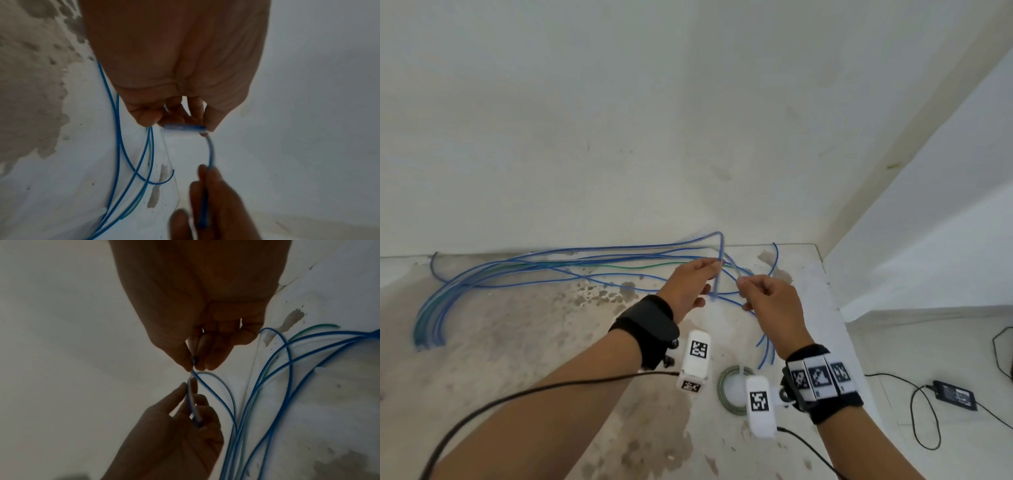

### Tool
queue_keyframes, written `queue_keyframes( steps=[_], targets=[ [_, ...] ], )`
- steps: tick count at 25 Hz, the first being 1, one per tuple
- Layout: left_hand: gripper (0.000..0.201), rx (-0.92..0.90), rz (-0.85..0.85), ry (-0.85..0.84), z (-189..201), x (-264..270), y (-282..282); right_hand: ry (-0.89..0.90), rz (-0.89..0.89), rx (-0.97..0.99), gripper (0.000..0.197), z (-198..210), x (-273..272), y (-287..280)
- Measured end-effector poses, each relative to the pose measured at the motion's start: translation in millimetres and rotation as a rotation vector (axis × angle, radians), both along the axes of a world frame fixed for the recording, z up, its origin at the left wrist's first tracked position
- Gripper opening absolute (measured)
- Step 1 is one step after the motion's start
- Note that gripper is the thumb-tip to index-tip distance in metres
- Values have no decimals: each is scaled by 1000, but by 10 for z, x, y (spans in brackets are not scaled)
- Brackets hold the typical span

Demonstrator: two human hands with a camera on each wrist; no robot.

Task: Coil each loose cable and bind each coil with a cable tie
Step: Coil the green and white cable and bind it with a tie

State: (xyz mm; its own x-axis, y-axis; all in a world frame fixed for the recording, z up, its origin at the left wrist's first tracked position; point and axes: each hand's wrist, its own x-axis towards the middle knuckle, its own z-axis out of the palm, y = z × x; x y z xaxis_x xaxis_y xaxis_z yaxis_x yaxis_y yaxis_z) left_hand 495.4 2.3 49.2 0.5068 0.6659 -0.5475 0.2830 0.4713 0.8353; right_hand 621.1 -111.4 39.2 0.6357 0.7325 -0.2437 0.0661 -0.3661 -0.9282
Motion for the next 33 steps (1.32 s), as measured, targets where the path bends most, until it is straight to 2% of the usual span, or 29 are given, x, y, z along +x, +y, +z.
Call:
queue_keyframes(
  steps=[2, 4, 6, 7, 9, 11, 13, 16, 18, 22, 25, 27, 29, 31, 33],
  targets=[
    [27, 12, 35, -22, 7, -9, 60, -20, 54, -88, 17, -69, -105, -70],
    [30, -13, 22, 37, -45, -37, 80, -11, 123, -157, 18, -165, -220, -118],
    [53, -149, -3, 105, -170, -85, 45, 6, 223, -190, 15, -246, -357, -147],
    [58, -242, -7, 109, -251, -101, 12, 1, 284, -199, 14, -276, -421, -157],
    [40, -327, 1, 36, -359, -120, -55, -7, 410, -225, 16, -318, -479, -163],
    [18, -256, 18, 34, -453, -129, -75, 44, 476, -294, 28, -371, -366, -155],
    [19, -130, -21, 120, -564, -173, -53, 38, 339, -331, 34, -501, -81, -105],
    [24, 29, -189, 284, -664, -284, -34, -240, 112, -429, 28, -820, 479, 17],
    [23, 115, -287, 339, -789, -334, -35, -351, 60, -546, 26, -998, 732, 82],
    [24, 185, -372, 392, -952, -254, -16, -380, 23, -637, 30, -1239, 1002, 162],
    [47, 350, -557, 582, -1062, -123, -15, -469, 60, -670, 23, -1302, 1044, 216],
    [64, 412, -475, 632, -1069, -7, -54, -485, -13, -634, 27, -1245, 1051, 226],
    [57, 542, -387, 520, -1027, 136, -55, -453, -113, -506, 24, -1171, 1054, 220],
    [46, 655, -382, 375, -944, 298, -24, -395, -183, -290, 18, -1054, 1009, 214],
    [45, 693, -375, 289, -839, 476, 31, -340, -222, -117, 13, -881, 917, 214]
  ],
)
